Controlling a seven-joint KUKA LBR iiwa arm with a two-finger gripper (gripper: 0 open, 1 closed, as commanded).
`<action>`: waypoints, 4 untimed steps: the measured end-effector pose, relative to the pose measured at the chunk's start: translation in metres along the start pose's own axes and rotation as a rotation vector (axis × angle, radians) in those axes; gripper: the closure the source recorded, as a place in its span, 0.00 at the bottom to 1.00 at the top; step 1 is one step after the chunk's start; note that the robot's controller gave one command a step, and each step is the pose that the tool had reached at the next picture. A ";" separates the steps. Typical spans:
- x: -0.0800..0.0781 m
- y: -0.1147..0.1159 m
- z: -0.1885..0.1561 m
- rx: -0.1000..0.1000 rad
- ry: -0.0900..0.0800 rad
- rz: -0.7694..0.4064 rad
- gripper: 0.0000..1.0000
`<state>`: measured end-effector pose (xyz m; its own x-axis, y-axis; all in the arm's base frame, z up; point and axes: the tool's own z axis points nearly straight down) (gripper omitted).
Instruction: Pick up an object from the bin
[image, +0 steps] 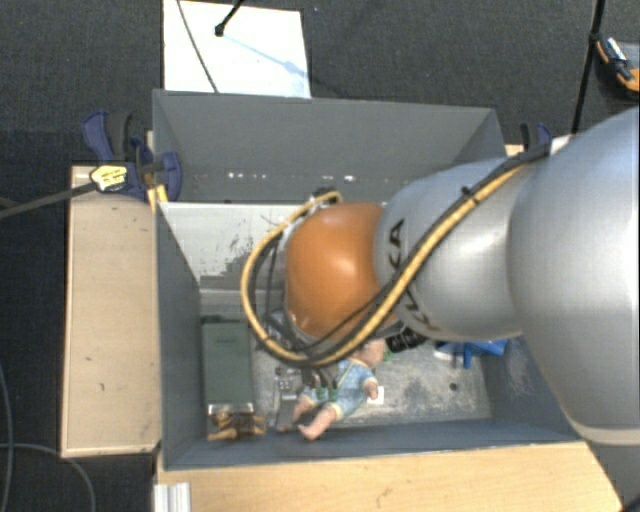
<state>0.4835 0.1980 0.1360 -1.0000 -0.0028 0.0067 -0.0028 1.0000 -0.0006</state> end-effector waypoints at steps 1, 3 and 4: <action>-0.002 -0.001 -0.004 -0.002 -0.008 0.005 0.00; -0.032 -0.086 -0.006 0.001 -0.008 -0.045 0.00; -0.017 -0.127 0.049 -0.001 -0.010 -0.323 1.00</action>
Offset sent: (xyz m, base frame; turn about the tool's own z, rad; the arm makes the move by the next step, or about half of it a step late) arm 0.0413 -0.1200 -0.0156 -0.1445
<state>0.5007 0.0707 0.0870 -0.9474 -0.3199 -0.0030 -0.3199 0.9474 0.0014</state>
